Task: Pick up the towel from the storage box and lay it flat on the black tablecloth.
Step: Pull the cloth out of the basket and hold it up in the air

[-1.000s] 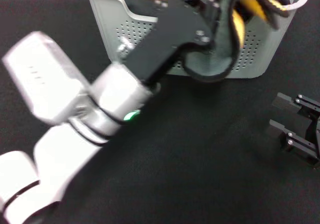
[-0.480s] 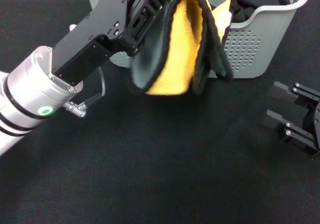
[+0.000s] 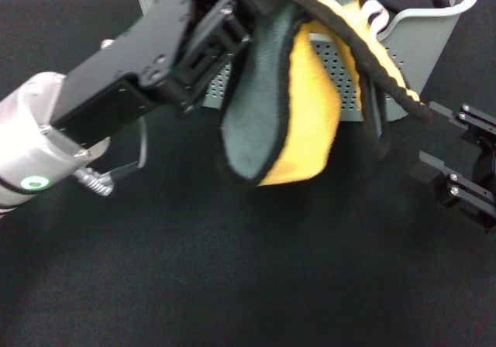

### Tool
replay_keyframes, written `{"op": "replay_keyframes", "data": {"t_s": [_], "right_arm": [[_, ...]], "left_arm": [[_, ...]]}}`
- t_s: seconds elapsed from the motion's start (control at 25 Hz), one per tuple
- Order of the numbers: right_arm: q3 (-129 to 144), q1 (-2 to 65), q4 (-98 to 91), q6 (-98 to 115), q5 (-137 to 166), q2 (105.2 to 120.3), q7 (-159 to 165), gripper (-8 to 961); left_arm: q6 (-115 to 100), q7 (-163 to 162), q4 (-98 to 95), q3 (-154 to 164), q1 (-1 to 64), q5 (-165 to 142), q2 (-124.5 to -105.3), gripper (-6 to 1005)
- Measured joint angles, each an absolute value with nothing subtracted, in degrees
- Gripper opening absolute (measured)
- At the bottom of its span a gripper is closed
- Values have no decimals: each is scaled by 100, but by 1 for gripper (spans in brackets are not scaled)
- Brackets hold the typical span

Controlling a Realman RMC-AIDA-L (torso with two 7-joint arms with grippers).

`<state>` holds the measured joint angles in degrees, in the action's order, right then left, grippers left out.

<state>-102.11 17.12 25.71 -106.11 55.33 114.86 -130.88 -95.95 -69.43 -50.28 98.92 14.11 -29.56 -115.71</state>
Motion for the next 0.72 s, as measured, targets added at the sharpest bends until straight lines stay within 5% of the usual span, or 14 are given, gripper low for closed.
{"op": "replay_keyframes", "data": {"t_s": [0.28, 0.44, 0.72], "right_arm": [[-9912, 1772, 2685, -10605, 5303, 11493, -13136, 559], [-9849, 1876, 2686, -10600, 5251, 11521, -13140, 559], [-9806, 2006, 2617, -10506, 5106, 11537, -13211, 559]], "left_arm": [[-9774, -6882, -4787, 9379, 1326, -3108, -11797, 5], [-9715, -6790, -3782, 8916, 1826, -3372, -11980, 5], [-9723, -6453, -2610, 9053, 2589, -3451, -11996, 6]]}}
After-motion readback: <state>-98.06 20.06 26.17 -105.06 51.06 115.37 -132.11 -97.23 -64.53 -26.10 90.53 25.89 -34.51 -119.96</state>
